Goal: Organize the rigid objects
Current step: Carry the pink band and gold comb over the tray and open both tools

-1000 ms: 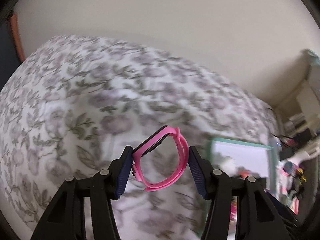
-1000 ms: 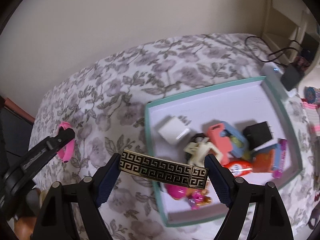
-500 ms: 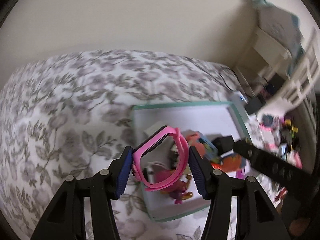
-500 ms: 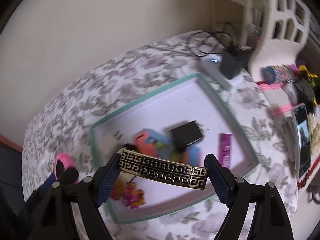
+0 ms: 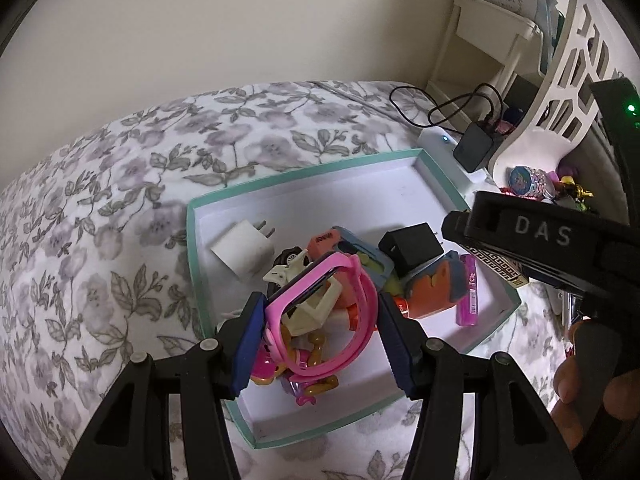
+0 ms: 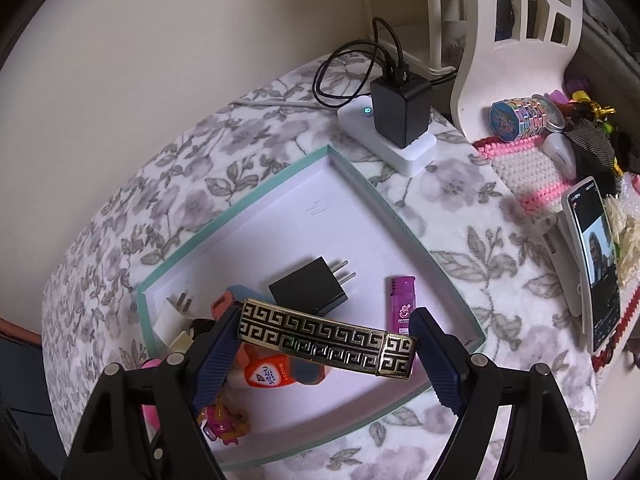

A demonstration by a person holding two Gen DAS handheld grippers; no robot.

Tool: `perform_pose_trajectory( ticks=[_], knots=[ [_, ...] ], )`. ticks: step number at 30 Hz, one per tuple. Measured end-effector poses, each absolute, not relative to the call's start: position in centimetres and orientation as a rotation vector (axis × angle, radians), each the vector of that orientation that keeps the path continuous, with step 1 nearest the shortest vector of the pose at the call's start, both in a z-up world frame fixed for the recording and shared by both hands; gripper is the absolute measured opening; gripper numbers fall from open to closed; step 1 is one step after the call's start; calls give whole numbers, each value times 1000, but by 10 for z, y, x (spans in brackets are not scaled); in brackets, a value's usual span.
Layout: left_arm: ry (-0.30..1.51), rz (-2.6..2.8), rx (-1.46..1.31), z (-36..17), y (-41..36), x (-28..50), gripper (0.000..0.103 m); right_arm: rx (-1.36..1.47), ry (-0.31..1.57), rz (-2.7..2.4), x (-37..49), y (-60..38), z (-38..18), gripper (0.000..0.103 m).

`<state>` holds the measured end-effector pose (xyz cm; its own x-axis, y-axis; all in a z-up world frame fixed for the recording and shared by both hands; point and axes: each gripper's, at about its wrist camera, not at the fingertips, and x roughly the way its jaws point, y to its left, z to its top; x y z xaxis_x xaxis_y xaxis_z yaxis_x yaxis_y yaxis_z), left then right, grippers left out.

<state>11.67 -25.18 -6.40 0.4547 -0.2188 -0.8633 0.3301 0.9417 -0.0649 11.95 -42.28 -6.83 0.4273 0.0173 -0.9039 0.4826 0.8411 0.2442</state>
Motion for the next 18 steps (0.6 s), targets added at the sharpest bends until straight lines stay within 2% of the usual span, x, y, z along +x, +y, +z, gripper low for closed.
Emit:
perform_pose_trajectory(
  ticks=[18],
  knots=[
    [1095,-341,132,-82,-258,121,58,487,1135,-300,130,-416,-86,86]
  ],
)
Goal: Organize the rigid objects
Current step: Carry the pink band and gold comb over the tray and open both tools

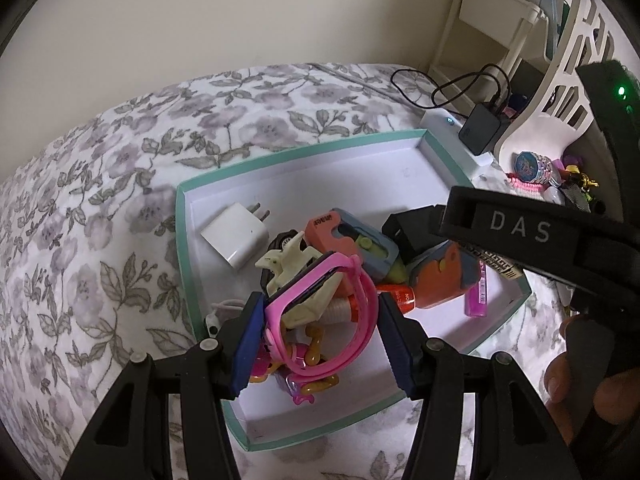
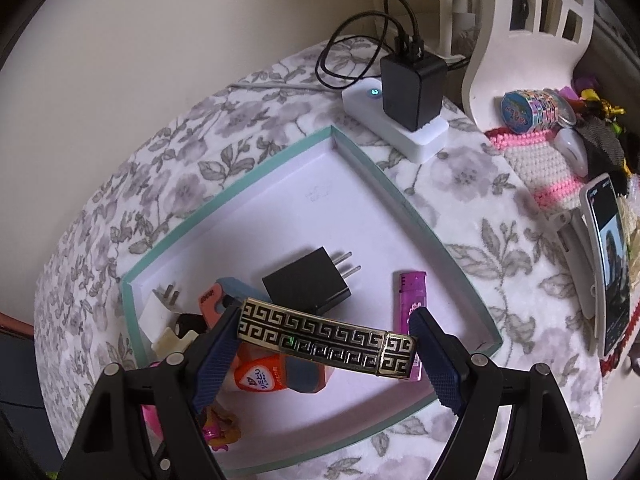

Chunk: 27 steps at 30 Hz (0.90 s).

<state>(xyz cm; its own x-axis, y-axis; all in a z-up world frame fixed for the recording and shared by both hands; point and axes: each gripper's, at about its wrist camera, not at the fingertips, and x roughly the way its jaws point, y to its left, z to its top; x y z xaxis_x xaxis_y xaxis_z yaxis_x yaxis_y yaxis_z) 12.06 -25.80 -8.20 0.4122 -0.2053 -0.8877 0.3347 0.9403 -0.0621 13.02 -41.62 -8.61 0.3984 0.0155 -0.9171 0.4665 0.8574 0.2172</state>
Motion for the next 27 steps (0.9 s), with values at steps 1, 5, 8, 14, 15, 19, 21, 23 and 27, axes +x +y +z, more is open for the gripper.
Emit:
perform_pose_trajectory(
  ticks=[1,5,8,14,15,19,21,23,27],
  knots=[
    [1098,-342,134,-83,-258,121,58,482,1133,-299,131,-415,-86,86],
    [1107,-337,145,-88,-259,121,58,462,1131,-299,132,-413,-85,86],
    [1104,-337,150,-89,-260,121,58,452,1131,-295,133,-411,-85,86],
    [1111,-345,137,-89,-259,123,58,435,1126,-282,135,-407,-84,86],
    [1111,-346,137,-89,-259,123,58,435,1126,-282,135,-407,-84,86],
    [1114,-340,151,-90,-260,123,65,437,1126,-283,135,-407,-84,86],
    [1116,-333,159,-92,-261,124,71,439,1125,-285,135,-407,-84,87],
    [1120,-331,160,-92,-261,124,72,440,1127,-286,135,-406,-84,89],
    [1120,-318,156,-91,-260,125,75,457,1121,-293,134,-409,-86,101]
  ],
)
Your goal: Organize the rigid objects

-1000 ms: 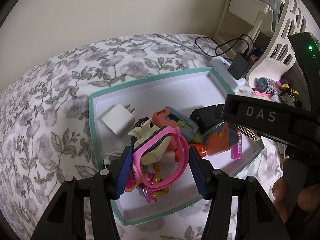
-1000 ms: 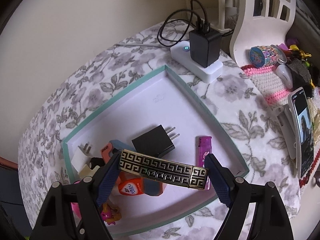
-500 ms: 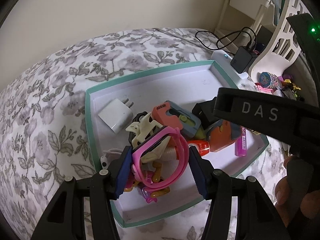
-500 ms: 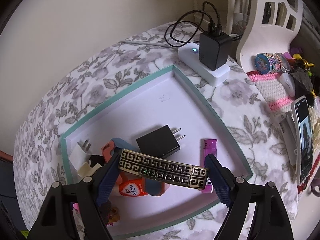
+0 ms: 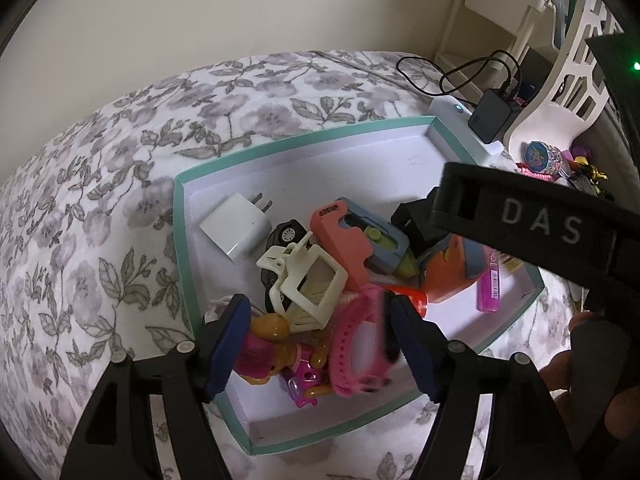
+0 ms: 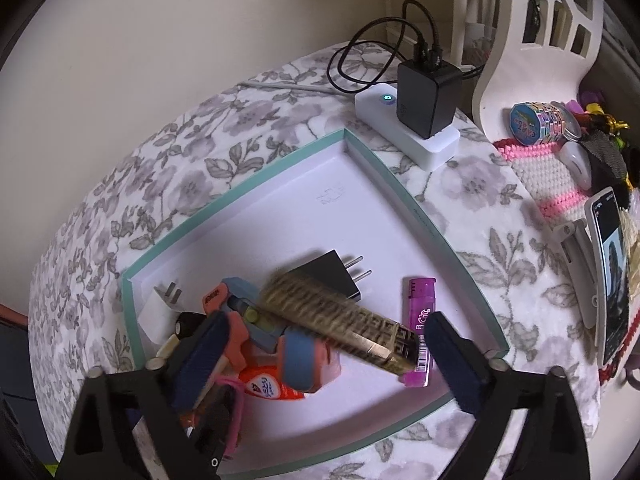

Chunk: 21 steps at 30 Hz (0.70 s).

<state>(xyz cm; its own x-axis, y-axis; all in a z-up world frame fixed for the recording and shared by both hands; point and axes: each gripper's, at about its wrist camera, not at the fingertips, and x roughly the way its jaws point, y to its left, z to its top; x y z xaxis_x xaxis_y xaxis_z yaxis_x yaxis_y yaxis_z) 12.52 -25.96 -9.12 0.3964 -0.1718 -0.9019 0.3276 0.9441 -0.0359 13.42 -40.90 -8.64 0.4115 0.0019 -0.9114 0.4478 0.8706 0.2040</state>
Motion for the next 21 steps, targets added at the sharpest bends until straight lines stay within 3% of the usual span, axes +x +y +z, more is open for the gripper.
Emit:
perform_pose_trajectory(
  ticks=[2,4,21],
  knots=[
    [1114,-311,154,-90,-258,126,77,465,1110,-299,133,-410,-85,101],
    [1108,-308,146,-88,-257,127,86,469,1101,-306,132,-412,-83,101],
    [1020,-105,-9,-65,-192,146,87,496,1007,-331,126,-420,-64,102]
  ],
)
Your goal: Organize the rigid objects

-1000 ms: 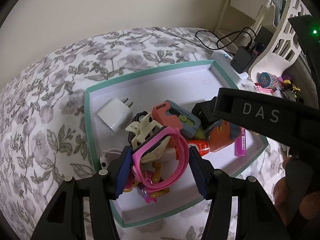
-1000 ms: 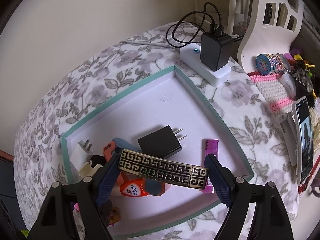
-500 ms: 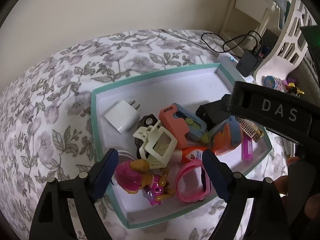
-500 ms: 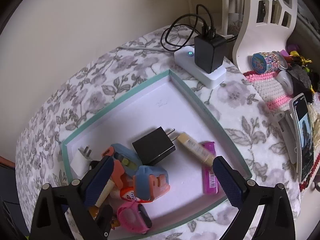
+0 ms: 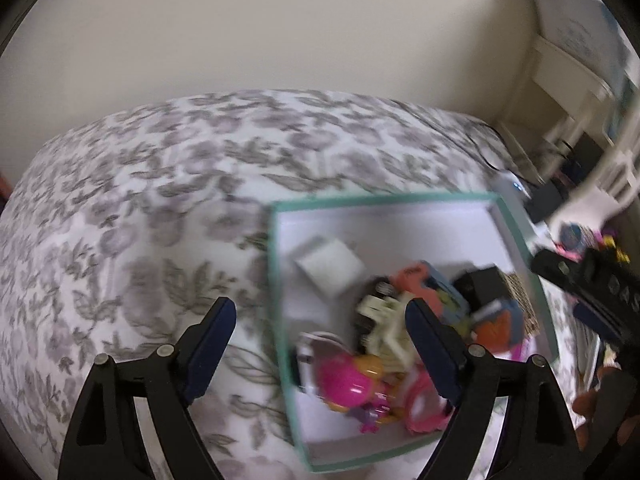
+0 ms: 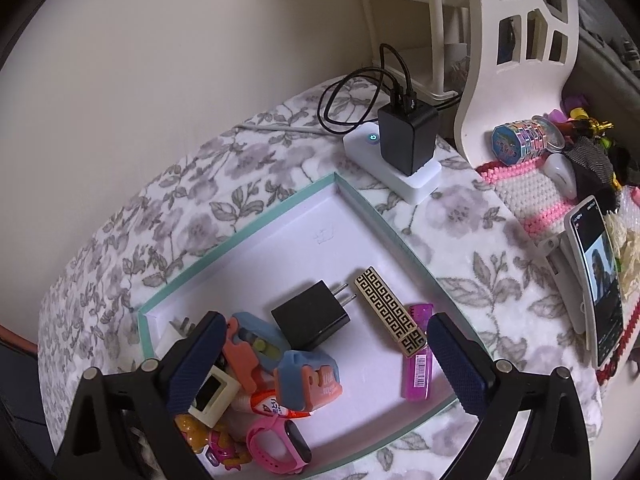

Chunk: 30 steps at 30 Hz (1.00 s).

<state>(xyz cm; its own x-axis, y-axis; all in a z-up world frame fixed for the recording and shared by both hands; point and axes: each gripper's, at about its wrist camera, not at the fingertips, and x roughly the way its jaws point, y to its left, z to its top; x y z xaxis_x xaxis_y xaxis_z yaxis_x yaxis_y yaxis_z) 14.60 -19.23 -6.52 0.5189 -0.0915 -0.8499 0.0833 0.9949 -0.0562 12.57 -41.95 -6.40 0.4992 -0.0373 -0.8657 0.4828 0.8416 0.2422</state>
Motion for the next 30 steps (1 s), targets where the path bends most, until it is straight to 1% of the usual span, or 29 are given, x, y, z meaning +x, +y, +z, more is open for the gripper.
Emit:
perform_pose_trajectory(
  ticks=[8,16,23,30],
  knots=[
    [1029,55,-90,-69,-137,159,87,453,1026,-308,129,-410,-66,102],
    [1029,138,-126,-70,-103,163,87,334,1027,-232,137,-375,-61,102],
    [1052,174,-158,-71,-87,161,87,231,1017,-164,140,-345,-54,102],
    [1015,170,-141,-59,-84,153,87,173,998,-133,131,-322,-45,102]
  ],
)
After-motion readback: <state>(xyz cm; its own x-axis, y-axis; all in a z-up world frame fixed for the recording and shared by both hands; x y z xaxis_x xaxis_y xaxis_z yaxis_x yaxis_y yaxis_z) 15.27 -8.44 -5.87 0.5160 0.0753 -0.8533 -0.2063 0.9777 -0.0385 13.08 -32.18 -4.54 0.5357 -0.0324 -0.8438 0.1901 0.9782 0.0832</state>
